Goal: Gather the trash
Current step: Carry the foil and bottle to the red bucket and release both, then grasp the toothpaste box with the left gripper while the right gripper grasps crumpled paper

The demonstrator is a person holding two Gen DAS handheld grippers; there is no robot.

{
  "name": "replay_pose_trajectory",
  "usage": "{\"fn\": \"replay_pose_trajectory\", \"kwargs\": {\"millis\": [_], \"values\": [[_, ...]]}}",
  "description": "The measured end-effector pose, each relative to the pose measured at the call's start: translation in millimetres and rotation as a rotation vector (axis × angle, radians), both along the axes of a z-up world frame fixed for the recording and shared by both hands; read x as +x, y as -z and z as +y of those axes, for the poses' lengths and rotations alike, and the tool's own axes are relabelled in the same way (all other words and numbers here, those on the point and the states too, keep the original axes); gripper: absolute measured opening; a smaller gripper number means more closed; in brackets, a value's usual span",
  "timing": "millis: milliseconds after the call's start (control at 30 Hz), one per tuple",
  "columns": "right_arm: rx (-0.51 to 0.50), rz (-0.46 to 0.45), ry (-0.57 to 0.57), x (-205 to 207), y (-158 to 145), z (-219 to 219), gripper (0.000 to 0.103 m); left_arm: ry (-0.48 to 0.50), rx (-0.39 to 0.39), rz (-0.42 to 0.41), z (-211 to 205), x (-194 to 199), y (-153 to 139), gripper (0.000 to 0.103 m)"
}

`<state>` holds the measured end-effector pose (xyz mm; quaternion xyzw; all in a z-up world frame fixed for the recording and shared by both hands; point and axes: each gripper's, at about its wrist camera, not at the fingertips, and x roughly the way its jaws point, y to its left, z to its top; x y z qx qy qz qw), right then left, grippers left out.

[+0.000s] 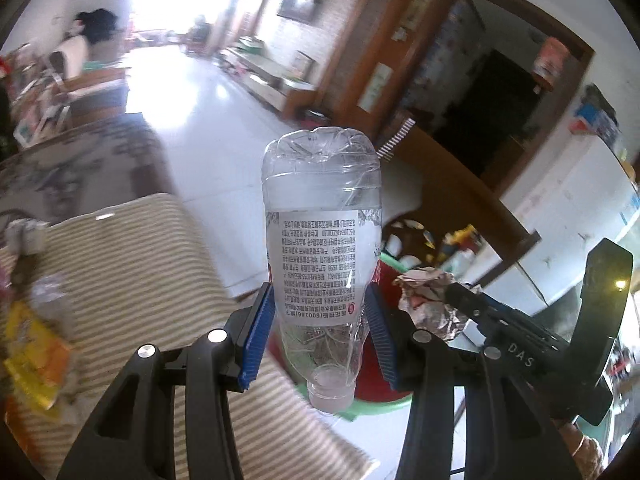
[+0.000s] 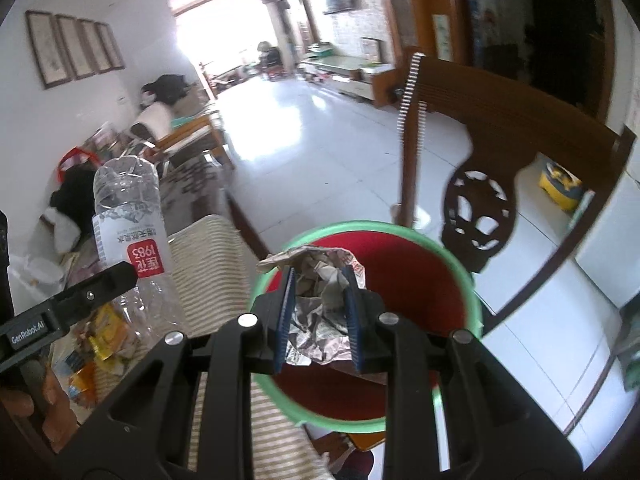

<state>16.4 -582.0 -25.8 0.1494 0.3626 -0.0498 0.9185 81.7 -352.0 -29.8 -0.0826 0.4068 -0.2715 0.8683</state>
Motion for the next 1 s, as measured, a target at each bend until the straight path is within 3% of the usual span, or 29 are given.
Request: {"fn": "replay_pose_trajectory", "kwargs": {"millis": [200, 233, 267, 300, 500, 700, 1000], "values": [[0.009, 0.016, 0.062, -6, 7, -28, 0.026, 0.09, 0.008, 0.023, -44, 14, 14, 0.047], [0.008, 0.02, 0.067, -6, 7, -29, 0.033, 0.092, 0.011, 0.032, -48, 15, 15, 0.048], [0.009, 0.028, 0.073, -6, 9, -32, 0.042, 0.086, 0.016, 0.045, -50, 17, 18, 0.06], [0.01, 0.023, 0.089, -8, 9, -33, 0.061, 0.077, 0.018, 0.05, -49, 19, 19, 0.073], [0.031, 0.004, 0.113, -7, 7, -39, 0.063, 0.024, 0.029, 0.002, -31, 17, 10, 0.073], [0.041, 0.004, 0.048, 5, 5, -11, 0.065, -0.099, 0.055, -0.023, 16, 9, 6, 0.073], [0.042, 0.052, -0.159, 38, 11, 87, 0.067, -0.458, 0.097, 0.049, 170, -14, 28, 0.073]]}}
